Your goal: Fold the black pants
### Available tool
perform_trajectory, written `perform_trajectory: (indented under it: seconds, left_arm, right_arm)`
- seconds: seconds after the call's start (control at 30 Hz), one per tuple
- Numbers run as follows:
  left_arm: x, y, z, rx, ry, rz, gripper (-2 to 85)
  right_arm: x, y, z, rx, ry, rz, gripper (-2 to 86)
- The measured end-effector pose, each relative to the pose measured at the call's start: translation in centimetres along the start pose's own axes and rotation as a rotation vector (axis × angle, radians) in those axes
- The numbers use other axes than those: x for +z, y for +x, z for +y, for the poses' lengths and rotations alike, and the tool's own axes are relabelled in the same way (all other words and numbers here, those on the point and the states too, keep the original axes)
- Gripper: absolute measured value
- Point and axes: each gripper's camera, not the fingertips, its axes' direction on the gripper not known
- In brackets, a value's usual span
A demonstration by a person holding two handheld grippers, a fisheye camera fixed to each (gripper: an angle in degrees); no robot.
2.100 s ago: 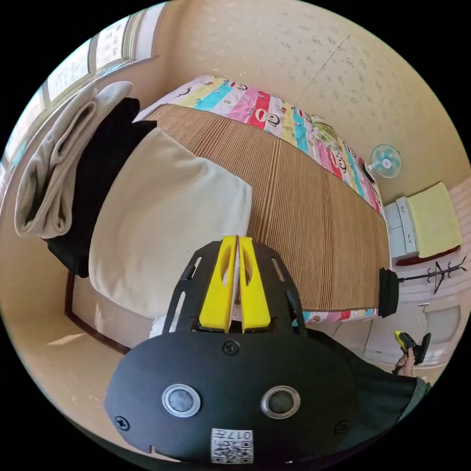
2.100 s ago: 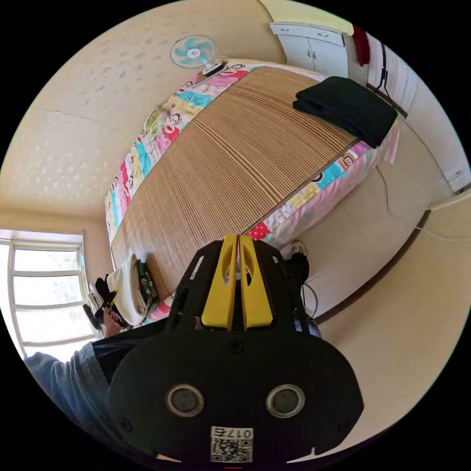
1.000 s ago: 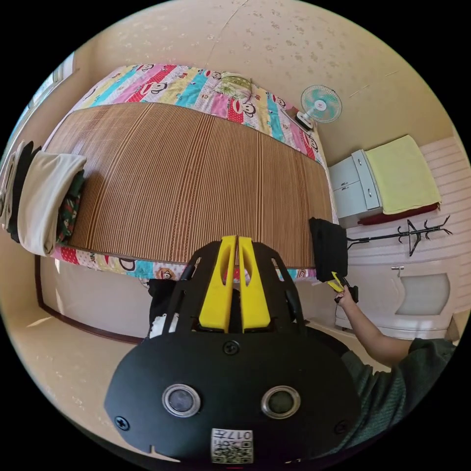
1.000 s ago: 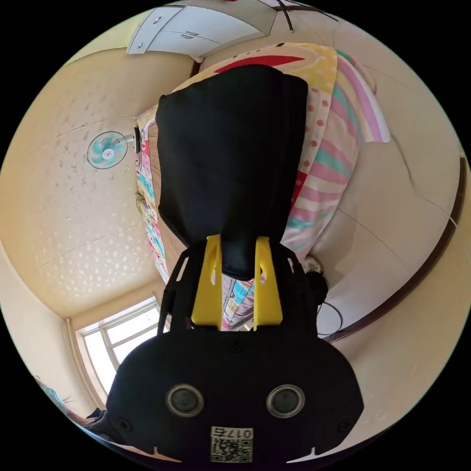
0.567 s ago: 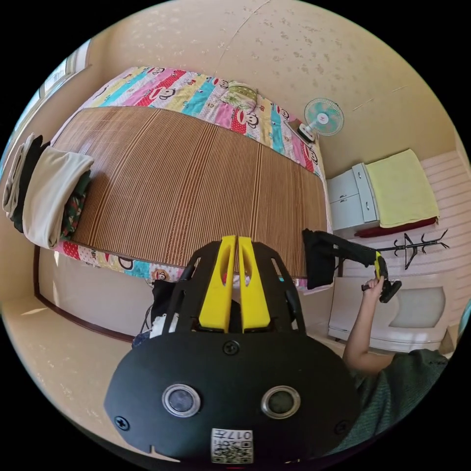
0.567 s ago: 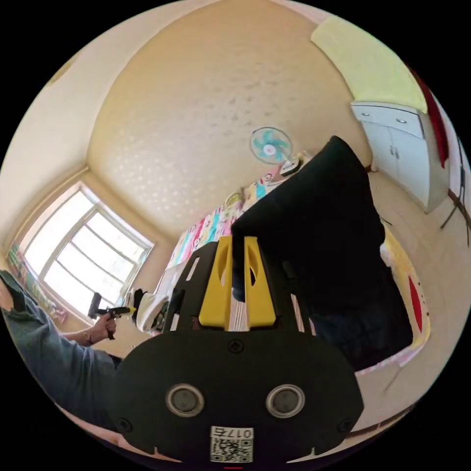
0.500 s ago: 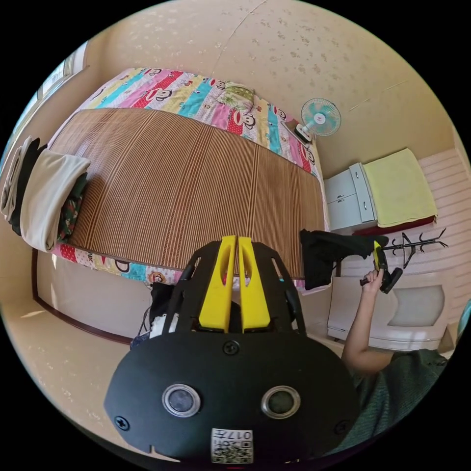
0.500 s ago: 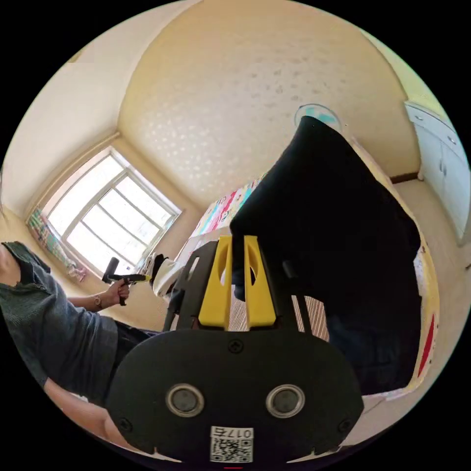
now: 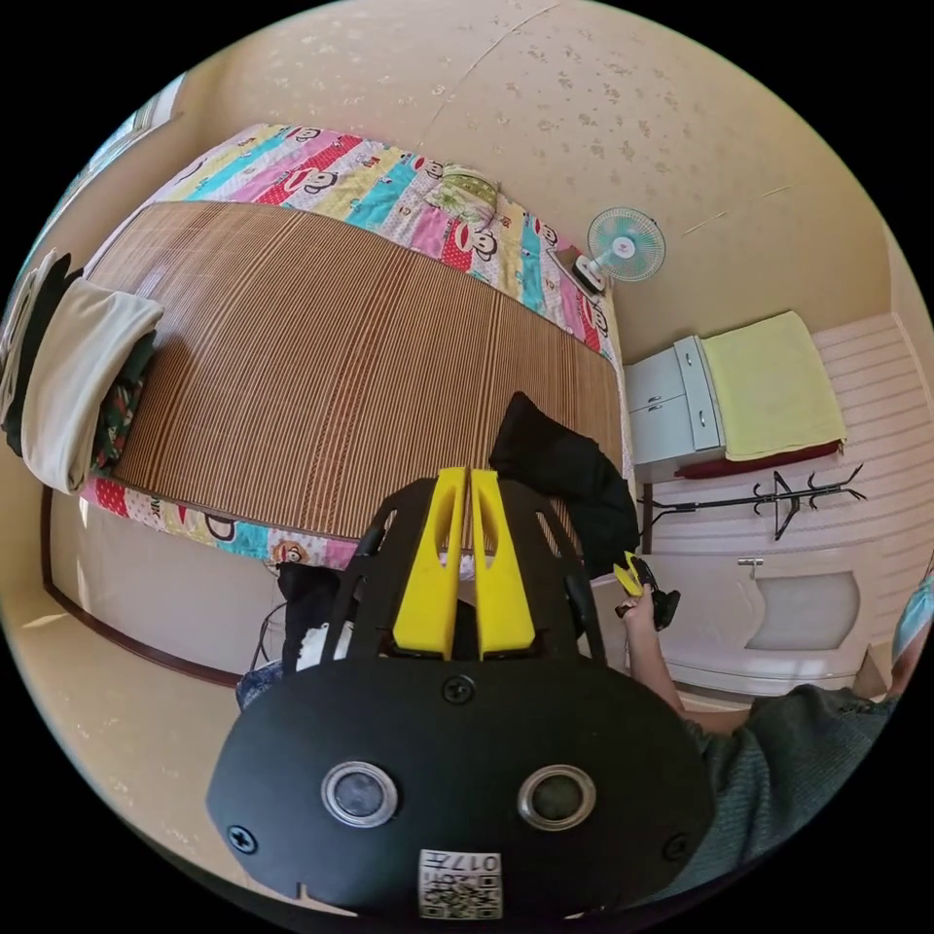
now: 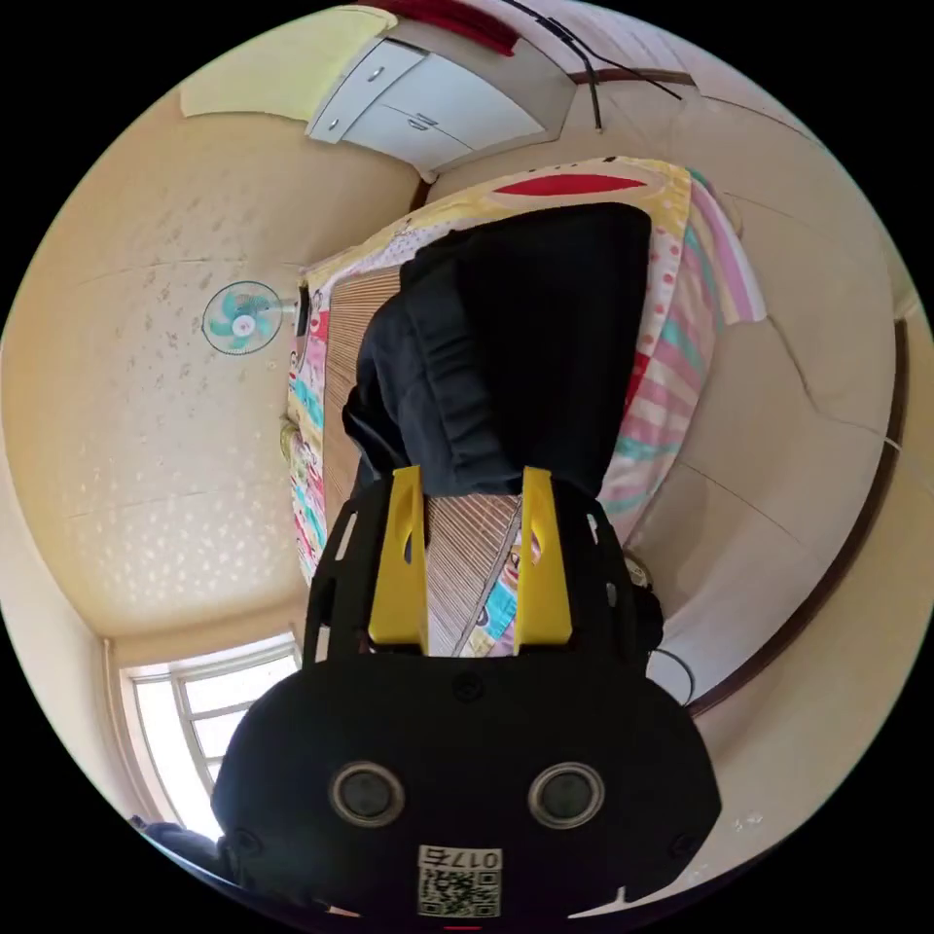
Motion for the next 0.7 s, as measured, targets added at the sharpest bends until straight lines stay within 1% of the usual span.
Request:
perform_trajectory:
  seconds: [0.1, 0.17, 0.23, 0.3, 0.33, 0.4, 0.47, 0.53, 0.6, 0.63, 0.7]
  left_arm:
    - [2.3, 1.2, 1.1, 0.090, -0.046, 0.015, 3.3]
    - [4.2, 2.6, 1.5, 0.165, -0.093, 0.007, 4.8]
    - [6.8, 5.2, 2.0, 0.277, -0.154, 0.009, 5.8]
    - [8.4, 7.8, 2.5, 0.373, -0.180, 0.034, 6.4]
    - [9.4, 9.7, 2.9, 0.450, -0.189, 0.050, 6.8]
    - [11.1, 12.7, 3.4, 0.557, -0.207, 0.062, 7.4]
    - [12.9, 15.9, 4.0, 0.666, -0.227, 0.097, 8.3]
    - [15.2, 20.8, 5.0, 0.823, -0.227, 0.112, 10.5]
    - [16.5, 24.6, 5.9, 0.925, -0.207, 0.117, 12.4]
    - [17.1, 27.0, 6.6, 0.985, -0.186, 0.121, 14.1]
    - [17.7, 30.0, 7.6, 1.046, -0.151, 0.119, 15.7]
  right_arm:
    - [1.3, 1.8, -1.1, -0.013, -0.034, -0.095, 11.7]
    - [2.0, 1.5, -1.2, -0.024, -0.047, -0.118, 8.1]
    - [1.6, 0.6, -0.6, -0.047, -0.023, -0.232, 5.3]
    - [-0.5, -2.9, 1.0, -0.206, 0.026, -0.473, 4.0]
    - [-0.9, -4.0, 1.4, -0.256, 0.013, -0.513, 3.7]
    - [-2.2, -9.3, 3.3, -0.445, -0.032, -0.638, 3.0]
    - [-3.1, -13.2, 4.5, -0.536, -0.080, -0.741, 2.6]
    - [-3.9, -17.3, 6.1, -0.618, -0.134, -0.741, 2.4]
    - [-4.9, -23.0, 9.8, -0.767, -0.202, -0.698, 2.1]
    - [-5.0, -24.2, 10.9, -0.799, -0.222, -0.688, 2.1]
    - [-5.7, -28.6, 15.5, -0.931, -0.279, -0.670, 1.9]
